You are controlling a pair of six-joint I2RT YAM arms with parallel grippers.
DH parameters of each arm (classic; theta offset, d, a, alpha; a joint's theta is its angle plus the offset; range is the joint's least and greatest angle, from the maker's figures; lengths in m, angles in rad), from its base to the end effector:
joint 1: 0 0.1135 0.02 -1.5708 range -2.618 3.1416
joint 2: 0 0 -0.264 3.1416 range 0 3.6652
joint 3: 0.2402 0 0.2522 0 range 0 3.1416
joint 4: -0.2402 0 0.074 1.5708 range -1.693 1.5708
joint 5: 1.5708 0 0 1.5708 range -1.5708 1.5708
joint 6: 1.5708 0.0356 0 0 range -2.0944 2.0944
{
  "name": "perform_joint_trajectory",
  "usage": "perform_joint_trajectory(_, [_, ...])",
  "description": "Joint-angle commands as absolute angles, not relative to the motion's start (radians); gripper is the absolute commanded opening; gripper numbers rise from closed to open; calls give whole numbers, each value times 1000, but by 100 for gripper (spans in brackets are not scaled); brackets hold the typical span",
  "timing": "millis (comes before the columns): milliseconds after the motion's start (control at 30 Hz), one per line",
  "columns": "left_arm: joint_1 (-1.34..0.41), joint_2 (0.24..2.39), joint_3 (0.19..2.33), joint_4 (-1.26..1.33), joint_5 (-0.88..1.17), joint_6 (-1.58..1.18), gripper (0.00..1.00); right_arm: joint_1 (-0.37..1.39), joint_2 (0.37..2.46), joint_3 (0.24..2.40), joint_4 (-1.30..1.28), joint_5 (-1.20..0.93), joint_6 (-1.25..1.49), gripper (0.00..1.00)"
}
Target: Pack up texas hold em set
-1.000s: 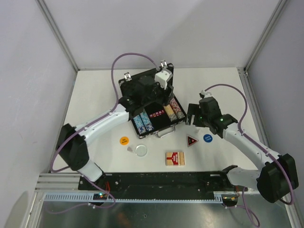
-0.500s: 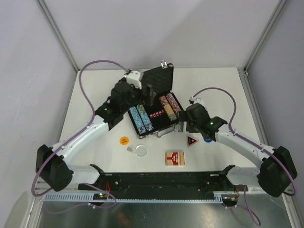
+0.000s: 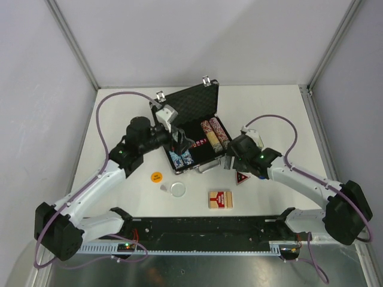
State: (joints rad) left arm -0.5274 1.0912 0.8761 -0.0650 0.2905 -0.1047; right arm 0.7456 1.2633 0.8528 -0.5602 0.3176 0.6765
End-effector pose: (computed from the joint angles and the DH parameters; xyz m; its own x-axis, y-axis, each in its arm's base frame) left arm 0.2145 -0.1367 0.3242 -0.3128 0.0663 -0.9475 0.6912 0.7001 -0.1792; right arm 0.1909 0.1611 0.2334 -0.7952 0.0753 -0.6017 -0.0219 0.9880 0.1526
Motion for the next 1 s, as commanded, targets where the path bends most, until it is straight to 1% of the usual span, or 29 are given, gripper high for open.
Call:
perform_joint_trajectory(0, [-595, 1100, 851, -91, 549, 29, 100, 652, 1199, 871, -659, 343, 827, 85])
perform_joint_trajectory(100, [-712, 1162, 864, -122, 551, 79, 100, 596, 1159, 871, -701, 342, 811, 85])
perform_joint_trajectory(233, [-872, 1257, 897, -182, 458, 173, 100, 514, 1121, 870, -741, 339, 768, 85])
perform_joint_trajectory(467, [-1003, 1376, 928, -198, 354, 248, 100, 377, 1047, 839, -748, 273, 750, 84])
perform_joint_trajectory(633, [-1145, 1458, 910, -199, 227, 315, 100, 322, 1001, 808, -751, 242, 749, 83])
perform_joint_trajectory(733, [-1183, 1503, 922, -198, 197, 339, 100, 312, 961, 772, -751, 234, 754, 83])
perform_joint_trajectory(967, [-1208, 1612, 957, -197, 173, 374, 99, 284, 890, 708, -738, 204, 756, 84])
